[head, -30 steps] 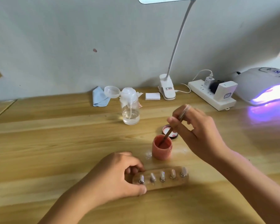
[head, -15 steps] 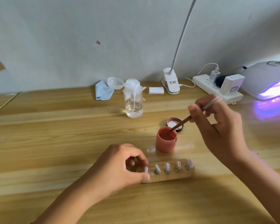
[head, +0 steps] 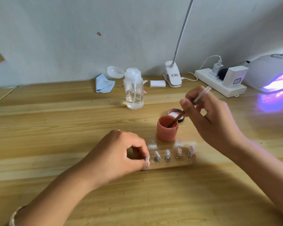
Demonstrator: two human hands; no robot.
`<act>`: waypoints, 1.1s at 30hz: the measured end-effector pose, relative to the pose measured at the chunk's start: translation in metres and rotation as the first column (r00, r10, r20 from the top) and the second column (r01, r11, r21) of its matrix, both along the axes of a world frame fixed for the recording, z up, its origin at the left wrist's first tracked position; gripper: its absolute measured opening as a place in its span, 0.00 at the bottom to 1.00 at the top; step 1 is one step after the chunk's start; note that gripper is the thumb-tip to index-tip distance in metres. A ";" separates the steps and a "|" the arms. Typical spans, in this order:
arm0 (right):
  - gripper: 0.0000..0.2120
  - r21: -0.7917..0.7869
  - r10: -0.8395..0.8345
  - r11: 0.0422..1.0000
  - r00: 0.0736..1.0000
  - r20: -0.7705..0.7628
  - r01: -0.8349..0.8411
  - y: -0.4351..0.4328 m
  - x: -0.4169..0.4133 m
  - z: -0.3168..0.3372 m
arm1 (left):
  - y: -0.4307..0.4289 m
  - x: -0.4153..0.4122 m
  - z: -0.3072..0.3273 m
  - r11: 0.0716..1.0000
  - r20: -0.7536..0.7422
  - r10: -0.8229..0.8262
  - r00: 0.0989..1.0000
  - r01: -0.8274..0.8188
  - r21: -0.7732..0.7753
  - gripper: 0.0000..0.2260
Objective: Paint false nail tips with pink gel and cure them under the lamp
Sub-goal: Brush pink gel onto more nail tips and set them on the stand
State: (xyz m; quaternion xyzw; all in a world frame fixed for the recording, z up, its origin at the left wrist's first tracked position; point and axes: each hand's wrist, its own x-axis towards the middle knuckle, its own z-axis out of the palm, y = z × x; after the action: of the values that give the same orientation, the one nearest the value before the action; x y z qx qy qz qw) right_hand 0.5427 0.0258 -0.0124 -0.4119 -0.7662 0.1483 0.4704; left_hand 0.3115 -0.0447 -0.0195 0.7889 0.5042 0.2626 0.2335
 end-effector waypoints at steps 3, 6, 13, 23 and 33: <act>0.08 0.000 -0.024 1.000 1.000 0.009 0.024 0.001 0.000 -0.001 | -0.001 0.000 0.002 0.999 0.033 0.003 0.999 -0.002 -0.039 0.07; 0.08 0.026 -0.051 0.998 0.997 -0.064 0.053 0.004 0.003 -0.001 | -0.002 0.000 0.004 1.000 0.016 0.016 1.000 -0.016 -0.016 0.07; 0.09 -0.074 0.039 0.994 0.891 -0.453 -0.081 0.014 0.010 0.008 | -0.003 -0.001 0.006 0.996 0.159 0.084 0.984 -0.078 -0.046 0.08; 0.12 -0.206 0.194 0.924 0.858 -0.476 -0.323 0.016 0.021 0.026 | -0.001 0.005 0.004 0.981 0.444 0.171 0.880 -0.108 -0.162 0.05; 0.11 0.110 0.138 0.990 0.810 -0.570 -0.092 -0.017 0.019 0.008 | -0.002 0.014 -0.002 0.935 0.608 0.293 0.738 -0.086 -0.345 0.04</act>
State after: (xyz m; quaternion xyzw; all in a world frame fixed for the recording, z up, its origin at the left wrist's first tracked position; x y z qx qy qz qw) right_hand 0.5613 0.0091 -0.0045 -0.2822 -0.6168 0.2642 0.6856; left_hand 0.3251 -0.0470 -0.0216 0.5484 0.5032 0.4644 0.4801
